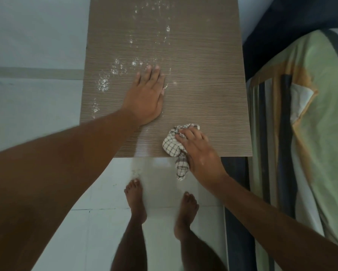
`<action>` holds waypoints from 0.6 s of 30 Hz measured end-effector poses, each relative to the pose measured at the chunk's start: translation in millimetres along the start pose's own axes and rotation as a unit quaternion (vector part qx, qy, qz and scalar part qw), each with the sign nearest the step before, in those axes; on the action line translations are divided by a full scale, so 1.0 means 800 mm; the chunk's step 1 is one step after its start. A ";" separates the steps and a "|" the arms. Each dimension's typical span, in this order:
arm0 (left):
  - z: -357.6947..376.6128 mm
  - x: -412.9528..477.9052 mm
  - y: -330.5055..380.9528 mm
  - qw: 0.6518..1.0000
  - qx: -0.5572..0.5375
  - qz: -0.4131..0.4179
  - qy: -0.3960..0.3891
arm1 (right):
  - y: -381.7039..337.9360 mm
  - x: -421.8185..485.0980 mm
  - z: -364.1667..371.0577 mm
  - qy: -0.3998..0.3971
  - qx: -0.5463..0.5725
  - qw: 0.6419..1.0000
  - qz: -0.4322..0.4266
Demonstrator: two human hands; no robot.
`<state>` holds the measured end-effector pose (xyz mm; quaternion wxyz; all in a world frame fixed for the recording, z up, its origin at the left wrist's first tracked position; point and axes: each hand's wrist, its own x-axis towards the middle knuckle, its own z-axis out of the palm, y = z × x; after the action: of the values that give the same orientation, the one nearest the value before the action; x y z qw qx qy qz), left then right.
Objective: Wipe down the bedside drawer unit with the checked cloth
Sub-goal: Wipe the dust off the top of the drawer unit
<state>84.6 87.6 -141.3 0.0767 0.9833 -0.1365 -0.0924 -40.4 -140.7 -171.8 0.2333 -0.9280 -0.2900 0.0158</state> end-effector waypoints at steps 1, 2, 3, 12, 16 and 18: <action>0.000 0.000 0.000 1.000 -0.004 0.000 0.001 | -0.002 -0.008 0.001 0.002 -0.007 1.000 -0.004; 0.001 0.000 0.000 1.000 -0.009 0.000 0.002 | -0.004 -0.015 0.000 0.001 -0.014 1.000 -0.010; 0.001 -0.001 -0.001 1.000 -0.013 0.000 0.004 | -0.008 -0.022 -0.003 -0.002 -0.015 1.000 -0.013; -0.020 0.008 -0.004 0.999 -0.032 -0.011 -0.008 | -0.044 0.000 -0.063 0.067 0.224 0.941 0.245; -0.033 0.028 -0.022 0.999 -0.040 -0.021 -0.004 | -0.039 0.085 -0.091 0.122 0.280 0.888 0.342; -0.038 0.042 -0.036 0.999 -0.045 -0.013 -0.004 | -0.026 0.133 -0.094 0.155 0.270 0.887 0.342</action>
<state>129.6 109.1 -121.8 0.1188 0.9803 -0.1195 -0.1030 49.5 -99.7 -84.2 0.4972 -0.8614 0.1004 0.0280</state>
